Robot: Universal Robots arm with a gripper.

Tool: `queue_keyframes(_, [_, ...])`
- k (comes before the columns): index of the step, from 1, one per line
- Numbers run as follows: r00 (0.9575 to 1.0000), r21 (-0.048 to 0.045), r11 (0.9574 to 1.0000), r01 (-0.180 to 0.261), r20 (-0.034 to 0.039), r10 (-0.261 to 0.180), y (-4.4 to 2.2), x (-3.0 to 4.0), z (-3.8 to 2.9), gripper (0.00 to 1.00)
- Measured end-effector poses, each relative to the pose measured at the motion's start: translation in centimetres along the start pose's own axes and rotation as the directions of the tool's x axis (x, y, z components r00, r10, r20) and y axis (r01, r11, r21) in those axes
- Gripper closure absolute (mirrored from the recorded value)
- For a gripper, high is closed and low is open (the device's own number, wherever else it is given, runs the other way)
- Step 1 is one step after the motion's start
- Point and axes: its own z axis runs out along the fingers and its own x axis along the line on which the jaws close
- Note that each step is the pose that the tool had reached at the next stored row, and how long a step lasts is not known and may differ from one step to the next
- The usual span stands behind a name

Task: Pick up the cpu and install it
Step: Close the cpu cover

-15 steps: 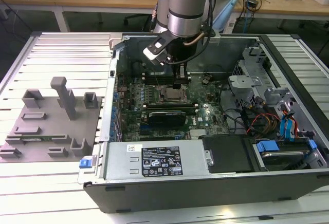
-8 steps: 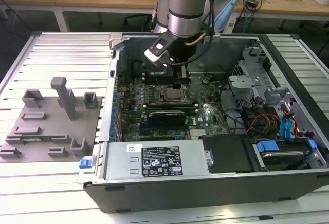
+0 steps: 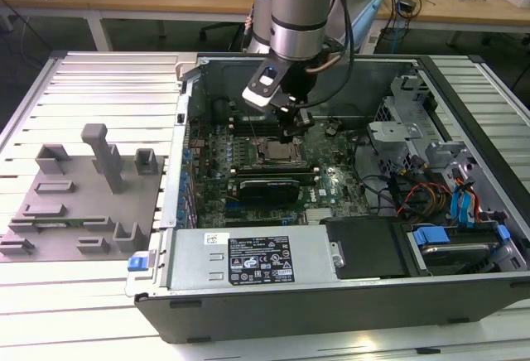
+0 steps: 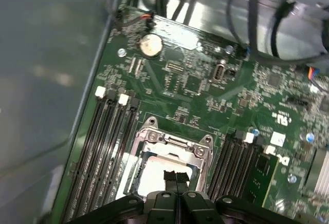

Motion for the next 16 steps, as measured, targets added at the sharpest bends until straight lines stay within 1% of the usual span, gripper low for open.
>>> queue_keyframes(1, [0.9996,-0.0015,0.9995,0.03,0.0001,-0.03,0.0,0.0,0.0,0.89])
queue_keyframes(2, [0.9989,-0.0023,0.9989,0.047,0.0002,-0.047,0.0,0.0,0.01,0.89])
queue_keyframes(3, [0.9972,-0.0038,0.9972,0.075,0.0003,-0.075,0.0,0.0,0.01,0.89])
queue_keyframes(4, [0.994,-0.0055,0.9939,0.11,0.0005,-0.11,0.0,0.0,0.01,0.89])
queue_keyframes(5, [0.9908,-0.0067,0.9907,0.136,0.0008,-0.136,0.0,0.0,0.01,0.89])
queue_keyframes(6, [0.9881,-0.0076,0.988,0.154,0.0009,-0.154,0.0,0.0,0.02,0.89])
queue_keyframes(8, [0.9814,-0.0096,0.9813,0.192,0.0013,-0.192,0.0,0.0,0.02,0.89])
queue_keyframes(9, [0.9732,-0.0114,0.9732,0.23,0.0018,-0.23,0.0,0.0,0.02,0.89])
queue_keyframes(10, [0.9665,-0.0128,0.9664,0.257,0.0022,-0.257,0.0,0.0,0.02,0.89])
queue_keyframes(11, [0.9616,-0.0136,0.9615,0.275,0.0025,-0.275,0.0,0.0,0.02,0.89])
queue_keyframes(12, [0.9507,-0.0153,0.9506,0.31,0.0032,-0.31,0.0,0.0,0.02,0.89])
queue_keyframes(14, [0.9383,-0.017,0.9381,0.346,0.0038,-0.346,0.0,0.0,0.03,0.89])
queue_keyframes(16, [0.9237,-0.0189,0.9236,0.383,0.0046,-0.383,0.0,0.0,0.03,0.89])
